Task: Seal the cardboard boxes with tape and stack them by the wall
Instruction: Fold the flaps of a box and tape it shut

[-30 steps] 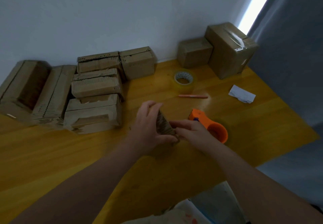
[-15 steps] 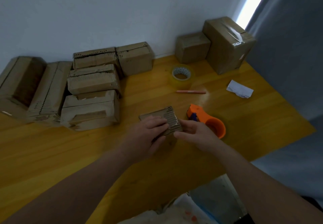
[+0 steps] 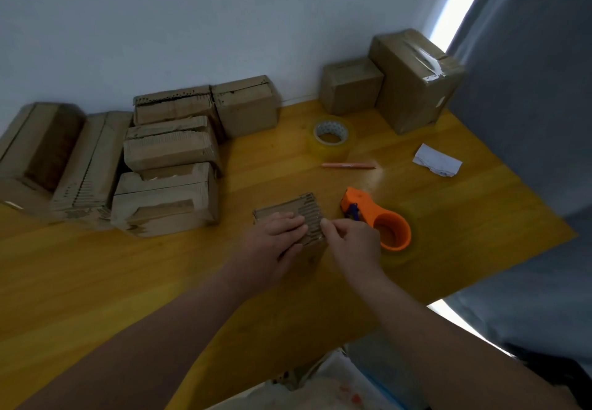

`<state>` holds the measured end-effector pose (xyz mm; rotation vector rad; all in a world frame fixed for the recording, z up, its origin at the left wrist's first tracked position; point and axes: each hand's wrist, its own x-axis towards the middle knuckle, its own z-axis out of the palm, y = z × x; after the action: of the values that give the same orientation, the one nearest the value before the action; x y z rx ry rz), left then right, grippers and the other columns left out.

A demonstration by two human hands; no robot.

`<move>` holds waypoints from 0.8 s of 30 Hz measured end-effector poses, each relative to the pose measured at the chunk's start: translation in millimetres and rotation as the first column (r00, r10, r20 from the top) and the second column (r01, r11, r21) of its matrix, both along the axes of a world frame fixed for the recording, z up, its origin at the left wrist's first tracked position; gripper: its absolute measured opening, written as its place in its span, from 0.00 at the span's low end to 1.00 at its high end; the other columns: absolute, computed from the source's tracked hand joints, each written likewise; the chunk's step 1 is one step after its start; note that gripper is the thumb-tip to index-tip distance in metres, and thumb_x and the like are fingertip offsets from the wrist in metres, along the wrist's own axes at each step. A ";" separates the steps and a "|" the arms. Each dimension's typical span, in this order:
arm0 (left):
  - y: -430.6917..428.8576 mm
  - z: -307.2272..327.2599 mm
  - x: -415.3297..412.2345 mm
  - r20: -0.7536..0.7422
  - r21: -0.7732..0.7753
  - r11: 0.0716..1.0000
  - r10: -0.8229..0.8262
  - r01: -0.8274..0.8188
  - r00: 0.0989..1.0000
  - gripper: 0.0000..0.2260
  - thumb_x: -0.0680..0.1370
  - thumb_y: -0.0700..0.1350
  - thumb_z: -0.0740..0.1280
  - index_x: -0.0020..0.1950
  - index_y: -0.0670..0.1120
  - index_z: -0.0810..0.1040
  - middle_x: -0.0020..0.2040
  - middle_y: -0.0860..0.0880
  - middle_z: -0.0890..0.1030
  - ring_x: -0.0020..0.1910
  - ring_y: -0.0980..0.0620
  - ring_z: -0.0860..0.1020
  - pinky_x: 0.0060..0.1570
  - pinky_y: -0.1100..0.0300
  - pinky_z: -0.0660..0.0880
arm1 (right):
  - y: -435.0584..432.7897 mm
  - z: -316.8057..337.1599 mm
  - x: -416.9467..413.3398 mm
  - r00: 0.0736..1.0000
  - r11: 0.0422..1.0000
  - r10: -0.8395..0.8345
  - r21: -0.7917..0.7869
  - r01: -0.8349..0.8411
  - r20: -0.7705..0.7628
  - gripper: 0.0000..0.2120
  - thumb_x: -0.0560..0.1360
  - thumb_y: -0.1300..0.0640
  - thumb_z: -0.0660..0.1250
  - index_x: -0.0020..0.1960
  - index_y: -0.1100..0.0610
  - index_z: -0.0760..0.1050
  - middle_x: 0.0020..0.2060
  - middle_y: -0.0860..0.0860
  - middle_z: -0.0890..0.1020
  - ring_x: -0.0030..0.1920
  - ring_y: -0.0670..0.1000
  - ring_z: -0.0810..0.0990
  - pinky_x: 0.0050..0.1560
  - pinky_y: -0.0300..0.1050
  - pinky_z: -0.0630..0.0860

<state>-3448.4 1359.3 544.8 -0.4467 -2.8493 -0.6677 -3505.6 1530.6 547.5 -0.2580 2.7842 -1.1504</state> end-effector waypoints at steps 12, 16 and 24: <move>-5.3 21.7 -22.6 -0.032 -0.062 0.985 0.161 -0.163 0.986 0.08 0.74 0.45 0.70 0.51 0.45 0.81 0.49 0.48 0.81 0.48 0.46 0.79 0.43 0.55 0.76 | -2.0 20.4 -16.5 0.993 0.991 -0.094 -0.085 0.101 0.076 0.24 0.81 0.46 0.59 0.35 0.63 0.75 0.31 0.56 0.77 0.32 0.52 0.74 0.33 0.46 0.65; -10.6 25.2 -35.0 0.086 0.001 0.952 0.305 -0.306 0.949 0.28 0.70 0.53 0.75 0.66 0.47 0.72 0.60 0.48 0.72 0.60 0.50 0.69 0.58 0.57 0.68 | -8.0 35.1 -29.9 0.999 1.000 -0.012 -0.007 0.012 0.040 0.14 0.75 0.43 0.68 0.49 0.54 0.80 0.41 0.48 0.81 0.44 0.48 0.79 0.44 0.44 0.76; -25.0 24.2 -53.3 0.478 -0.065 0.997 0.059 -0.032 0.876 0.31 0.78 0.59 0.61 0.78 0.55 0.53 0.74 0.51 0.61 0.71 0.51 0.60 0.70 0.55 0.60 | -16.4 31.0 -47.9 0.999 0.997 -0.017 0.082 0.013 0.050 0.11 0.77 0.52 0.65 0.40 0.56 0.80 0.38 0.50 0.82 0.42 0.50 0.79 0.42 0.45 0.73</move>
<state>-3501.6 1334.3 569.1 -0.2431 -3.3396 -0.7864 -3553.5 1514.2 578.5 -0.1980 2.7856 -1.0284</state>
